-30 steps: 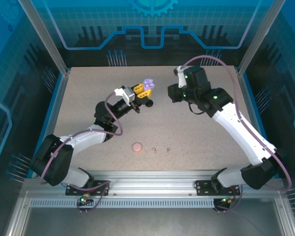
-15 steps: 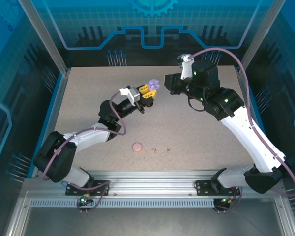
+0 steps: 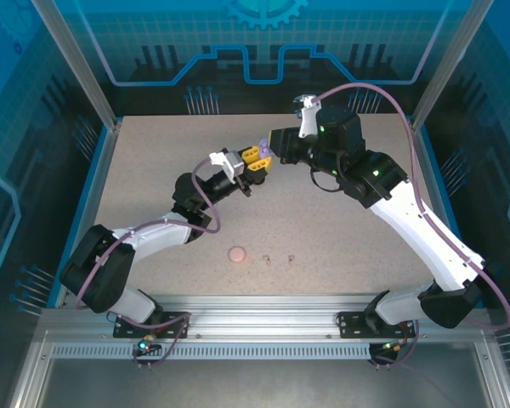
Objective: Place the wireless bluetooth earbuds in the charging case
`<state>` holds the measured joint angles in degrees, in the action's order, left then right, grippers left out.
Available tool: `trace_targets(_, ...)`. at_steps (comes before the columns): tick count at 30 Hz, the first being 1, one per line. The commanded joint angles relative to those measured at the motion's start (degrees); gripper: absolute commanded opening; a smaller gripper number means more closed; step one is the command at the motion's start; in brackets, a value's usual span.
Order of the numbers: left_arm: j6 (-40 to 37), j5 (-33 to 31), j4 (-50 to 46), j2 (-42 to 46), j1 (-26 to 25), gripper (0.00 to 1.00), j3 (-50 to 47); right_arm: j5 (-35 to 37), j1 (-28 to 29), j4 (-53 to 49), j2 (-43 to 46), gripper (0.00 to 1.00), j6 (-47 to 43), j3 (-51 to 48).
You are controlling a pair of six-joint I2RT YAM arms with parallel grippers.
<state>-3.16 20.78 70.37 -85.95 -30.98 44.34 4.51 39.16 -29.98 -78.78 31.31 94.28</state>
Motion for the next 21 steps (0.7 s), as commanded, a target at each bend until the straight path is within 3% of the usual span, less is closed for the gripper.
trace_targets(1,-0.8,-0.4,2.8,-0.3,-0.4,0.0,1.7,0.5,1.1,2.2,-0.2,0.17,1.5,-1.4)
trace_targets(21,-1.2,-1.3,3.3,-0.1,-0.5,0.0,1.5,0.1,1.2,2.7,1.2,0.16,3.7,-6.4)
